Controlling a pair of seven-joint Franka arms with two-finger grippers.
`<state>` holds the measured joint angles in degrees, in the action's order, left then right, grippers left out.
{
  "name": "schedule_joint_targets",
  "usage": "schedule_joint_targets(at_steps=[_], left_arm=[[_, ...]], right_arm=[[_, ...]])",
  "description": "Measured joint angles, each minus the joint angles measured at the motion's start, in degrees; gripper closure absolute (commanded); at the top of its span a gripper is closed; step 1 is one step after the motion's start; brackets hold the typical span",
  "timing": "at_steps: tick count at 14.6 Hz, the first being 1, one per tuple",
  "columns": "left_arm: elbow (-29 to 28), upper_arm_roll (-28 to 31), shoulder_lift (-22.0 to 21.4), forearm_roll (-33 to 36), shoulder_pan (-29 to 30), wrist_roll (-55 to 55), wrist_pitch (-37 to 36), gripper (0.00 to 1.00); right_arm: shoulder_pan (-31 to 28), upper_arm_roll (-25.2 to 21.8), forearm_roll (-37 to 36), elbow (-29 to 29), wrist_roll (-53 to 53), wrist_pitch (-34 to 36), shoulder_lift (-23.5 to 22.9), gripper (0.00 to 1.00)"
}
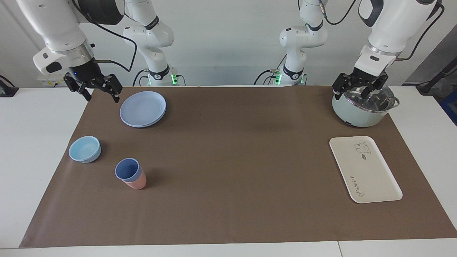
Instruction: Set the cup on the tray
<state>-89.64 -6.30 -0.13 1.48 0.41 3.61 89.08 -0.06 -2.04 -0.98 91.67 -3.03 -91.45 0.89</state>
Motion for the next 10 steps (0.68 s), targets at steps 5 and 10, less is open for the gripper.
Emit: schedule_joint_targets(at_steps=[5,10], left_arm=[[0.0,0.0,0.0,0.0,0.0,0.0,0.0,0.0],[0.0,0.0,0.0,0.0,0.0,0.0,0.0,0.0]], right_arm=[[0.2,0.0,0.1,0.0,0.0,0.0,0.0,0.0],[0.5,0.7,1.5,2.9,5.6,-6.9,0.5,0.0]])
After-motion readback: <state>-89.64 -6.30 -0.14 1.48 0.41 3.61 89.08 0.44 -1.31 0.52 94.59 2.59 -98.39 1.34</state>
